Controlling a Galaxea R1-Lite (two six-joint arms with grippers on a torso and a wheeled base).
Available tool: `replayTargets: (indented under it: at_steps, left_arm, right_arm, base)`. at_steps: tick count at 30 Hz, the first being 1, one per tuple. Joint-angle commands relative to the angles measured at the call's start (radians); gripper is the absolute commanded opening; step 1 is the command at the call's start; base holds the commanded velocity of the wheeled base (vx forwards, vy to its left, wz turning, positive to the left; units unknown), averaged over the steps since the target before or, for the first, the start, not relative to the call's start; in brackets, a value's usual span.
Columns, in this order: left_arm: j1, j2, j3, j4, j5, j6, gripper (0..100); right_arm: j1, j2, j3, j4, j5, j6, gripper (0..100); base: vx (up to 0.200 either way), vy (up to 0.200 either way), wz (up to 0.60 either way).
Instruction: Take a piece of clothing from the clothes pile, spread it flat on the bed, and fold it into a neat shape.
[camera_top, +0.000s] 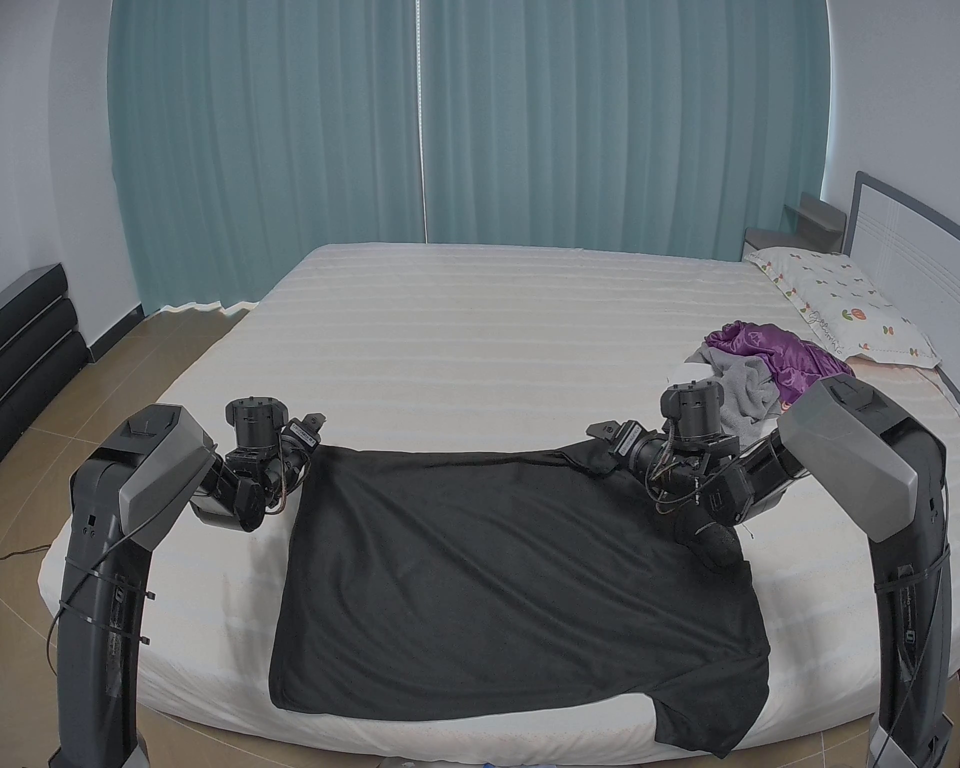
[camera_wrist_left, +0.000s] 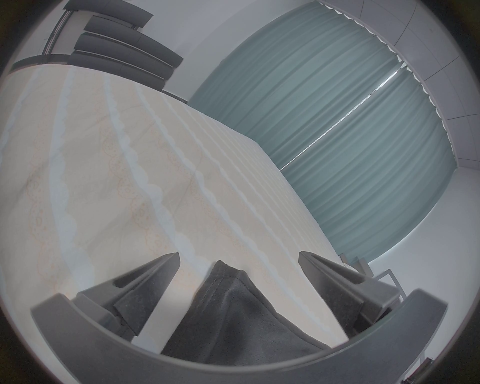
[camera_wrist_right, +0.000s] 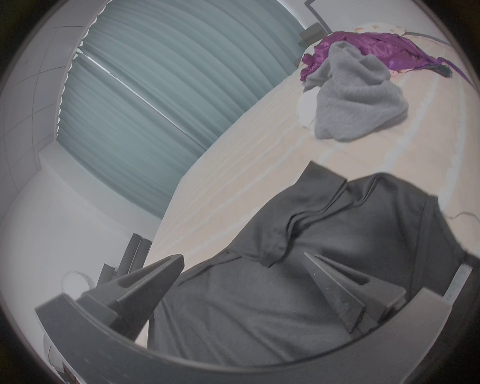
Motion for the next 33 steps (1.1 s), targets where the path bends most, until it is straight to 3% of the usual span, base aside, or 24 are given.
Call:
replayTargets:
  at_steps: [1,33]
  left_arm:
    - [-0.001,0.001,0.003,0.0,0.0,0.0,100]
    - [-0.004,0.004,0.003,0.003,0.002,0.003,100]
  right_arm:
    - [0.017,0.032,-0.038,0.028,0.001,0.007,100]
    - [0.005,0.158,-0.213,0.168,-0.015,0.027,100]
  base:
    - [0.0,0.0,0.0]
    - [0.0,0.0,0.0]
